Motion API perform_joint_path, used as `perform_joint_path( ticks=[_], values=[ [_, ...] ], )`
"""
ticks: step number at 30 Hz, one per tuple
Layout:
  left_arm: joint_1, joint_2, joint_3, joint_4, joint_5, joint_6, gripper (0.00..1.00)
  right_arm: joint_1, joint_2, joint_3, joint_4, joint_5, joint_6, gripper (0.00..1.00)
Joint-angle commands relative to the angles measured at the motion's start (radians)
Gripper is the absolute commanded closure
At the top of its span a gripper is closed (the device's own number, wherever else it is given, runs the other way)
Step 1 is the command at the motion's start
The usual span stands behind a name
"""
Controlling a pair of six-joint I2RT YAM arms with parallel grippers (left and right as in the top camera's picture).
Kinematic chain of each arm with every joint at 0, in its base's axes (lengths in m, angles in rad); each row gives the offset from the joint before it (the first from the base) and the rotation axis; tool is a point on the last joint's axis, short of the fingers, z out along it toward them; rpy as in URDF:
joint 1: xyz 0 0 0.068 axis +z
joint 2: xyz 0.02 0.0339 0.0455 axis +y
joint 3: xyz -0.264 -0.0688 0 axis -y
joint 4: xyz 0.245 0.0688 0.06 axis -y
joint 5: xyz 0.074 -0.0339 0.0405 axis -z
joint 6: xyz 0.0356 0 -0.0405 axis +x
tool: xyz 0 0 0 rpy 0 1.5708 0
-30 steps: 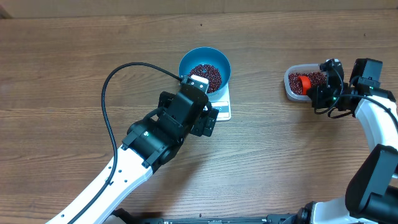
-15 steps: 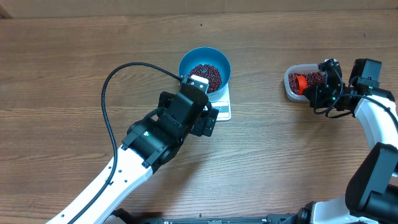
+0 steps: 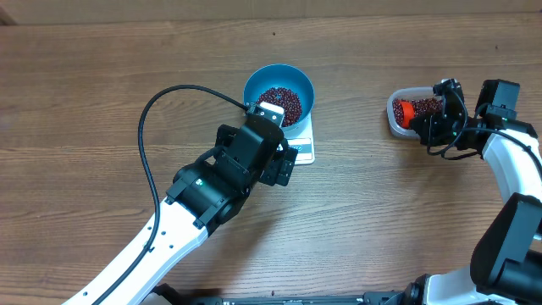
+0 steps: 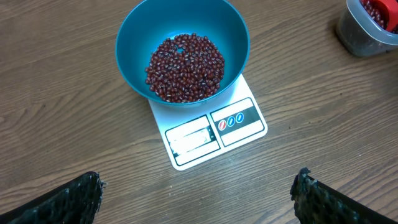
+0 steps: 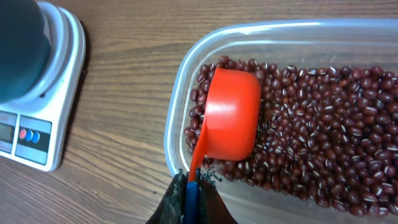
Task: Scoop item into bowl and weigh 150g on scale
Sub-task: 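Drag the red scoop through the beans to fill it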
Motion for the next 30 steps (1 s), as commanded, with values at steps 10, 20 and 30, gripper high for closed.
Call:
perform_joint_path(
  ticks=[10,20,30],
  values=[
    [0.000,-0.014,-0.003,0.003,-0.014,-0.007,0.00,0.009,0.010,0.002,0.032,-0.029,0.155,0.96],
    [0.000,-0.014,-0.003,0.003,-0.014,-0.006,0.00,0.009,0.029,0.002,0.032,-0.008,0.222,0.96],
    [0.000,-0.014,-0.003,0.003,-0.014,-0.006,0.00,-0.026,0.061,0.002,0.041,-0.013,0.307,0.96]
  ],
)
